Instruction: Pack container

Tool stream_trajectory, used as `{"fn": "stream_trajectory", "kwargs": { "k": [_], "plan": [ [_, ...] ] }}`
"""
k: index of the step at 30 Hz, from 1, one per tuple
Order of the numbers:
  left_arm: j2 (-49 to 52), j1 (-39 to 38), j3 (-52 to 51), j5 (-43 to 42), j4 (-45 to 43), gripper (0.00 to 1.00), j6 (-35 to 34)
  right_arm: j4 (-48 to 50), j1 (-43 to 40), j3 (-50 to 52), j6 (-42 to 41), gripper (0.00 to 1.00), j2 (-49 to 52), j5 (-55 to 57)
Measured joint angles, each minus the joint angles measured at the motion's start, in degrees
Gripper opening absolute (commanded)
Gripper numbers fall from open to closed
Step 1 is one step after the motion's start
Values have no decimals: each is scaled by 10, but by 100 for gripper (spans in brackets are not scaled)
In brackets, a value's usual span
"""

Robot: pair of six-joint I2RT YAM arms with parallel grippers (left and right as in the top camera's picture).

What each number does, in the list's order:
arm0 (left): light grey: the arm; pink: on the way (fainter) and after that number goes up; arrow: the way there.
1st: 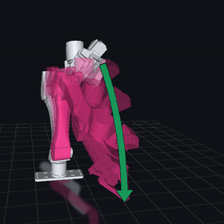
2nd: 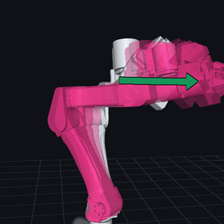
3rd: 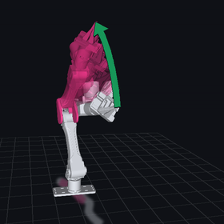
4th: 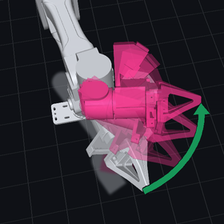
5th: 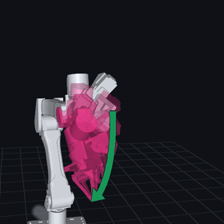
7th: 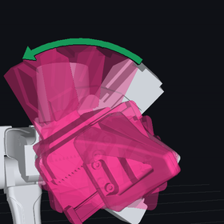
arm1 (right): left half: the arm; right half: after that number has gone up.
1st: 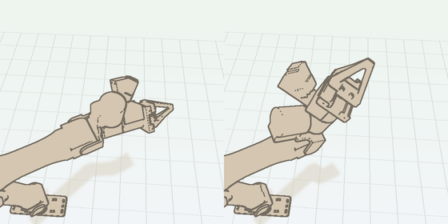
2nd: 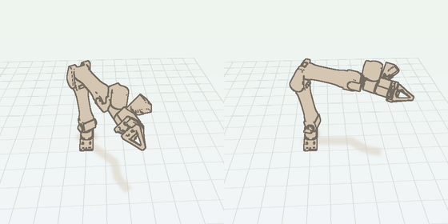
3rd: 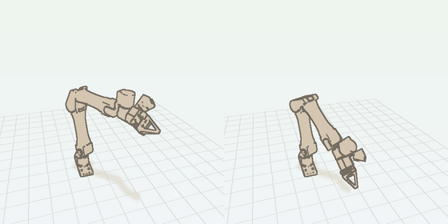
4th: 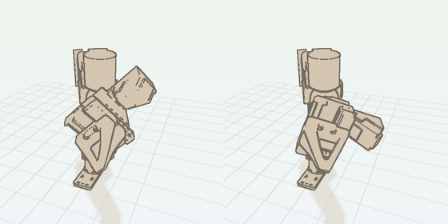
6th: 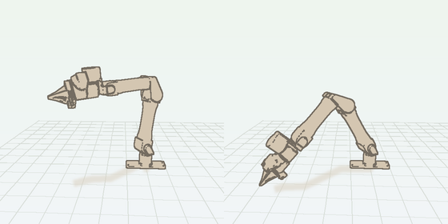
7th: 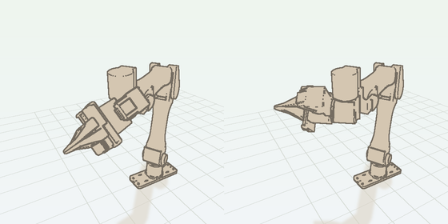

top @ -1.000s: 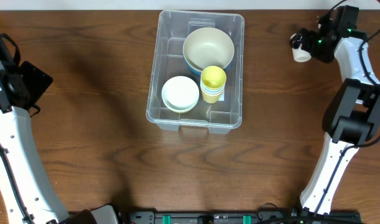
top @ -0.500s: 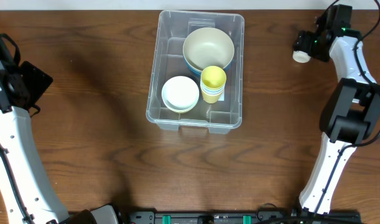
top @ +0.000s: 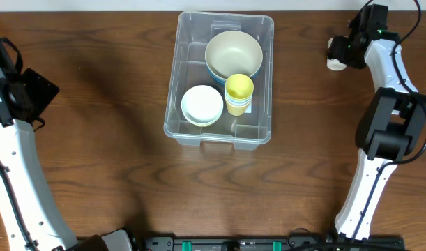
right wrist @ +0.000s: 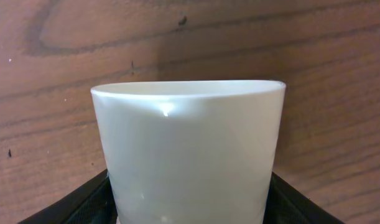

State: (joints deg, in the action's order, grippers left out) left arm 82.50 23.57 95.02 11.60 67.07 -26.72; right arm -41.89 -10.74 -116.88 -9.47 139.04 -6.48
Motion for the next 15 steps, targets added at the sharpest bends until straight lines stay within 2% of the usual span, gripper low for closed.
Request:
{"fn": "stream_trajectory", "kwargs": {
  "k": [15],
  "plan": [
    [0, 0, 0, 0, 0, 98, 0, -80, 0, -4, 0, 47, -10, 7]
  ]
}}
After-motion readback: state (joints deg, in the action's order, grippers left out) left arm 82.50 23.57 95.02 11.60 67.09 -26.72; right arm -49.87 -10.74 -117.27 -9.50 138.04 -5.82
